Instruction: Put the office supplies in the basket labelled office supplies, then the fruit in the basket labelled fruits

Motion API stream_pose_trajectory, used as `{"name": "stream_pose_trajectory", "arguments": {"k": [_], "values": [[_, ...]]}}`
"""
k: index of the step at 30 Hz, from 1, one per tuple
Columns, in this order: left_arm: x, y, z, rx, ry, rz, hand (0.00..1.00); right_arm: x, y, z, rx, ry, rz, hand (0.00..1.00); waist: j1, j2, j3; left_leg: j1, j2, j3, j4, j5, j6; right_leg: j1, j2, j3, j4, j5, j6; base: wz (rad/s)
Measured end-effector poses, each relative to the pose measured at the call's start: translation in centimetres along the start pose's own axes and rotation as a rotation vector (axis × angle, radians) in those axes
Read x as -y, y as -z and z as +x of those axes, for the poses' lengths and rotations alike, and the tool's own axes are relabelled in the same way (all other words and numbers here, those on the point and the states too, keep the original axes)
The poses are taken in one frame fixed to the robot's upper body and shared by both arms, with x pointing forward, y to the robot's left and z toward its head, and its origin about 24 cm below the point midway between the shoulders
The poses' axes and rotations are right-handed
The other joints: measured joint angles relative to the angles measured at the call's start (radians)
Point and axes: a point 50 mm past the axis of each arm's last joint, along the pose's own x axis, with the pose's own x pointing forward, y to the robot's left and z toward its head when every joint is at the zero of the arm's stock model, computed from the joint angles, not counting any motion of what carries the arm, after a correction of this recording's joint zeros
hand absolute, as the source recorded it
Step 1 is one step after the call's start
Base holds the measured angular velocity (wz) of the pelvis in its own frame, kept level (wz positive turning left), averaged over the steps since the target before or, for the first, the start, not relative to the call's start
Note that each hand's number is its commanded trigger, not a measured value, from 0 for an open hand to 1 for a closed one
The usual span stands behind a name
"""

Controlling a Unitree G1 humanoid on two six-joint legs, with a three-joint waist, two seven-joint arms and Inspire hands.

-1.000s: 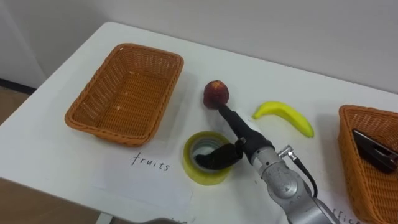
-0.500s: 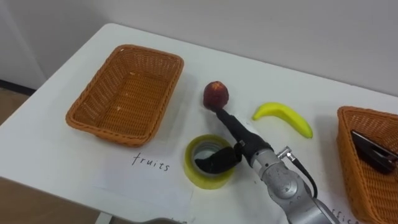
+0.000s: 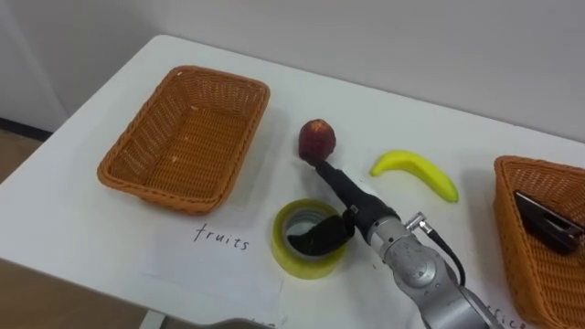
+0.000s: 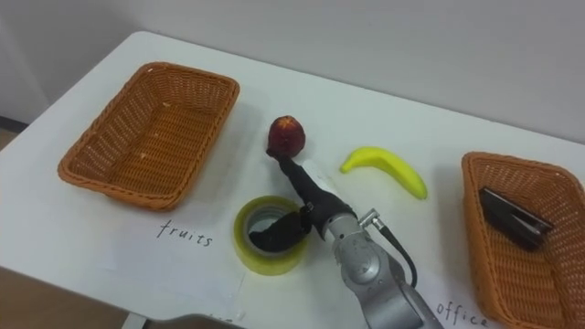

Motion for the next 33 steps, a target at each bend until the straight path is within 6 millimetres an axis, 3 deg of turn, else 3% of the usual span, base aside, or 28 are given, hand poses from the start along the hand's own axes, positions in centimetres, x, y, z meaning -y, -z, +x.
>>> {"name": "stream_pose_trajectory", "arguments": {"k": [10, 24, 25, 26, 28, 33], "values": [[0.04, -0.12, 0.05, 0.003, 0.024, -0.002, 0.00, 0.17, 0.17, 0.37, -0.016, -0.052, -0.051, 0.00, -0.003, -0.010, 0.0029, 0.007, 0.000, -0.003, 0.005, 0.000, 0.000, 0.010, 0.000, 0.001, -0.001, 0.000, 0.000, 0.00], [-0.05, -0.01, 0.18, -0.008, 0.075, 0.000, 0.00, 0.24, 0.37, 0.49, -0.035, -0.094, -0.078, 0.00, 0.000, -0.019, -0.0033, 0.008, 0.000, -0.002, 0.013, 0.000, 0.000, 0.014, 0.000, -0.002, -0.001, 0.000, 0.000, 0.00], [-0.15, 0.04, 0.22, -0.008, 0.077, 0.004, 0.00, 0.25, 0.36, 0.49, -0.036, -0.095, -0.086, 0.58, 0.000, -0.020, -0.0034, 0.007, 0.000, -0.001, 0.013, 0.000, 0.000, 0.014, 0.000, -0.004, -0.001, 0.000, 0.000, 0.00], [-0.21, 0.08, 0.24, -0.009, 0.076, 0.005, 0.00, 0.26, 0.35, 0.49, -0.036, -0.095, -0.090, 1.00, 0.000, -0.020, -0.0034, 0.007, 0.000, -0.002, 0.013, 0.000, 0.000, 0.014, -0.001, -0.007, -0.001, 0.000, 0.000, 0.00], [-0.45, 0.21, 0.31, -0.010, 0.069, 0.011, 0.00, 0.26, 0.32, 0.48, -0.036, -0.100, -0.102, 1.00, 0.000, -0.024, -0.0038, 0.007, 0.000, -0.002, 0.013, 0.000, 0.000, 0.014, -0.002, -0.026, -0.001, 0.000, 0.000, 0.00], [-0.78, 0.35, 0.40, -0.011, 0.061, 0.025, 0.00, 0.72, 0.27, 0.55, -0.038, -0.082, -0.129, 1.00, 0.002, -0.031, -0.0075, 0.007, 0.000, -0.001, 0.013, 0.000, 0.000, 0.015, -0.002, -0.026, -0.001, 0.000, 0.000, 0.00]]}}
